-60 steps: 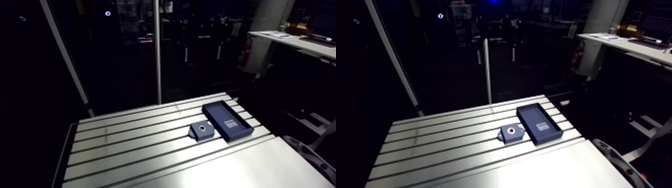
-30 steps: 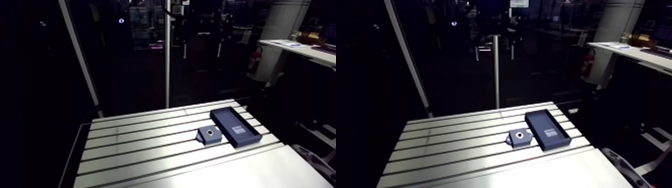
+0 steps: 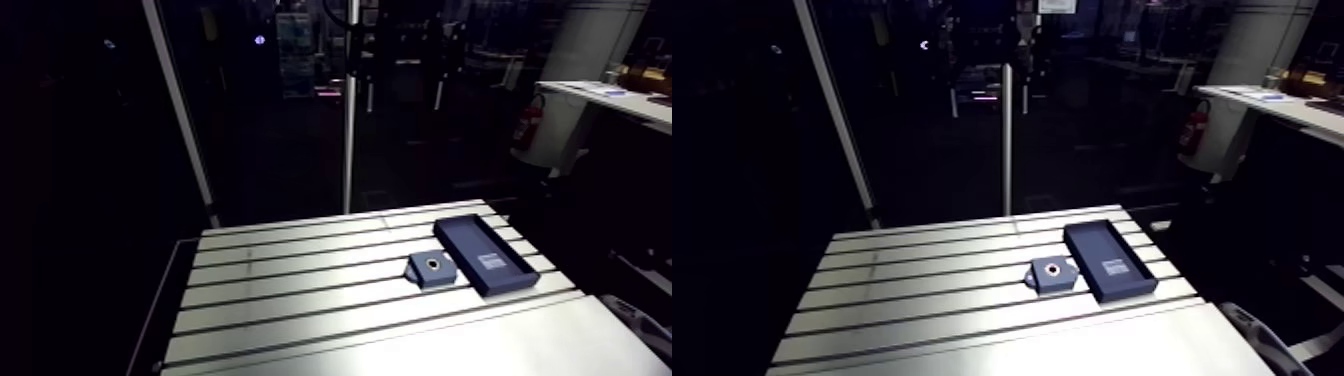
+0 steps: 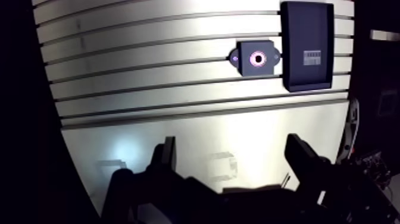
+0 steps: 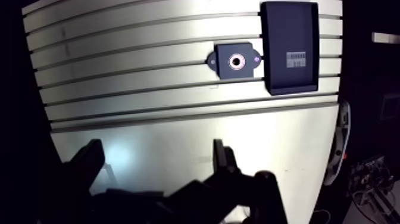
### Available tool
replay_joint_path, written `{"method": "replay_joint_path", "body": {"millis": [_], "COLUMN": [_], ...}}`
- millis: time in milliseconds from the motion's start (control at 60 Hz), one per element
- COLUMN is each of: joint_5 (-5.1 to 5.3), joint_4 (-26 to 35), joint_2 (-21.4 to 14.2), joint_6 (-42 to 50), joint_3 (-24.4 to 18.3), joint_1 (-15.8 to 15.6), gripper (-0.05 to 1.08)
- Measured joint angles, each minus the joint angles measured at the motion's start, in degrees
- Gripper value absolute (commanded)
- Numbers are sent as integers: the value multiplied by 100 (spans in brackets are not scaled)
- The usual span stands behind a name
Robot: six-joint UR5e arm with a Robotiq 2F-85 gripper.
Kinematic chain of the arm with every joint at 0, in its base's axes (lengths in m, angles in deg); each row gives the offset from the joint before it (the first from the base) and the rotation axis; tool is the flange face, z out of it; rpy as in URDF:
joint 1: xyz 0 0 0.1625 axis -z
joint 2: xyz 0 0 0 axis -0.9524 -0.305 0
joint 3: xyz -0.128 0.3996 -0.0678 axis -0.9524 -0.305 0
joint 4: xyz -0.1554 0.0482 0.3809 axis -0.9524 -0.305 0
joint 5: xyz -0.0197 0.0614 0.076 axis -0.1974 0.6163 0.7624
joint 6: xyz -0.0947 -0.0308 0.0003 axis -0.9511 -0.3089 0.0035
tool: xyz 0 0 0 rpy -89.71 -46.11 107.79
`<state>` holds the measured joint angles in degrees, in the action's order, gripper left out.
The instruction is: Pick up the bearing and press it into the housing until flush.
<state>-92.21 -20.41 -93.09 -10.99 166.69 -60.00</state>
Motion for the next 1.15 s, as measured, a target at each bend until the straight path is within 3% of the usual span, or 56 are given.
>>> {"method": "replay_joint_path", "body": {"millis": [1150], "joint_5": [60], "joint_4": [-20], "joint_2": [38], "joint_6": [-1], "joint_3": [-56], "joint_1": [-228], "gripper": [1]}}
